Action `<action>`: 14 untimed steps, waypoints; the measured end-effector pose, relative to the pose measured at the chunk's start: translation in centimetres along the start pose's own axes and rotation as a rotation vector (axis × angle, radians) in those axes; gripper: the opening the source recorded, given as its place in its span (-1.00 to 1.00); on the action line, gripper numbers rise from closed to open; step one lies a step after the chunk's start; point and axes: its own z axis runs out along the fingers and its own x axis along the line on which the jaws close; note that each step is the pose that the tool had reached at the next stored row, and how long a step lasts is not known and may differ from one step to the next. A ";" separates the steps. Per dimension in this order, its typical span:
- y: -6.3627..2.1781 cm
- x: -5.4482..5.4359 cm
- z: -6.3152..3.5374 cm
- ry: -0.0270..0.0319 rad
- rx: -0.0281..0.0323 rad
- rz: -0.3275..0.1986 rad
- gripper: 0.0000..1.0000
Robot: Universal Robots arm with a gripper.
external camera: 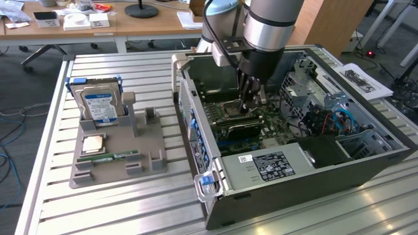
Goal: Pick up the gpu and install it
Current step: 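Press down on the gpu until it lock into place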
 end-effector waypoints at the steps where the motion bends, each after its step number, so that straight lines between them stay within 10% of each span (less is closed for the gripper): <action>1: 0.01 0.0 0.18 0.0000 0.0000 0.000 -0.79; 14: 0.05 0.1 1.96 0.0040 0.0002 0.004 -0.79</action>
